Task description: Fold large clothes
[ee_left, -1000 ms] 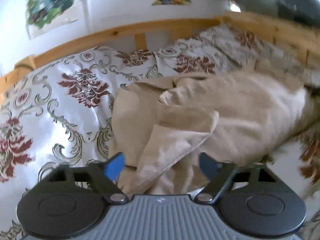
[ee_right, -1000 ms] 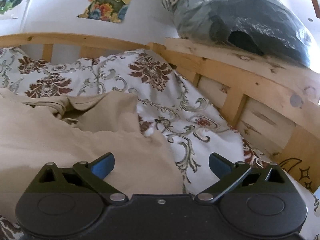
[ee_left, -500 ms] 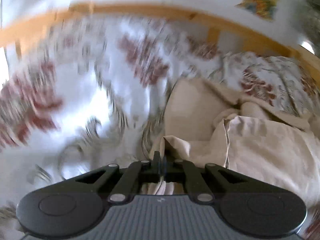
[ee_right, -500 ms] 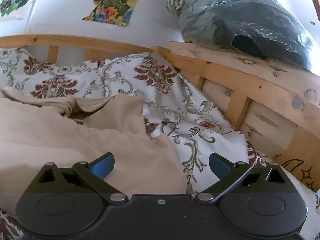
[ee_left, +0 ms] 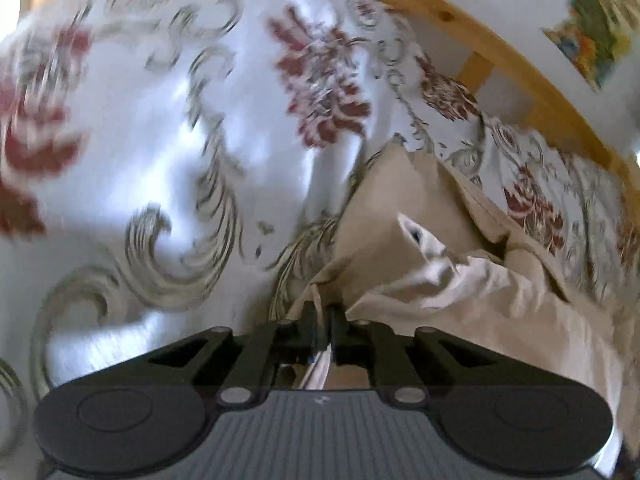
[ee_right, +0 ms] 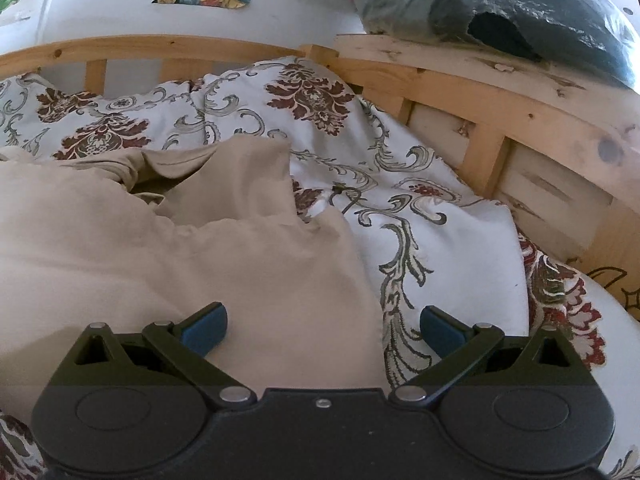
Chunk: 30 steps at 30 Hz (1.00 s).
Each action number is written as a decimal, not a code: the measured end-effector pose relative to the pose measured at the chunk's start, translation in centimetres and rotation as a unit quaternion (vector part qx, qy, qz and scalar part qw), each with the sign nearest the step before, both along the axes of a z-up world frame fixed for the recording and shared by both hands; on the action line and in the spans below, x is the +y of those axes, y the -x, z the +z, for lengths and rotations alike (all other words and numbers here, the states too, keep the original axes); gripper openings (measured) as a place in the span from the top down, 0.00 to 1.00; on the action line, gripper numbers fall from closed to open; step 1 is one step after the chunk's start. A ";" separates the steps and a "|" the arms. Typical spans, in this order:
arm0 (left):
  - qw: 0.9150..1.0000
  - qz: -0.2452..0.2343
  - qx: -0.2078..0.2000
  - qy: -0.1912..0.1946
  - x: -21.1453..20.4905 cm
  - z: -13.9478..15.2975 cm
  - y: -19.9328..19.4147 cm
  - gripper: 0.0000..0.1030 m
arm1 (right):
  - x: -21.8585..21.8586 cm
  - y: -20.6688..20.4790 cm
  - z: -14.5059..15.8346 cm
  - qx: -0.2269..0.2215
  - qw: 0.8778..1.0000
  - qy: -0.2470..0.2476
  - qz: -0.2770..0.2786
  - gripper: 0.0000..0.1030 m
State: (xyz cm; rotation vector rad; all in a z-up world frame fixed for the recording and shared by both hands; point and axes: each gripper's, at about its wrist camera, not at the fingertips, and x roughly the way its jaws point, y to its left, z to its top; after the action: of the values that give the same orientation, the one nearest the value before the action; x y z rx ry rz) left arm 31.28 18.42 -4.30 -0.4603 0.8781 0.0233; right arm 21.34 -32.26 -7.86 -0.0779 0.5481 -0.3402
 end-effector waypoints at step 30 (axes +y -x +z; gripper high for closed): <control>0.973 -0.071 -0.137 -0.174 -14.6 -0.7 -2.3 0.00 | 16.0 -7.5 3.6 -0.098 0.975 0.113 0.163 0.01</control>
State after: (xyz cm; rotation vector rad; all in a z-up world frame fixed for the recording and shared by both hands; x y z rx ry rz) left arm 33.58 3.86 -5.03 -0.0675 0.6165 -0.0178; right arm 28.81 -16.25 -4.26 -0.3460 0.2915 -0.0864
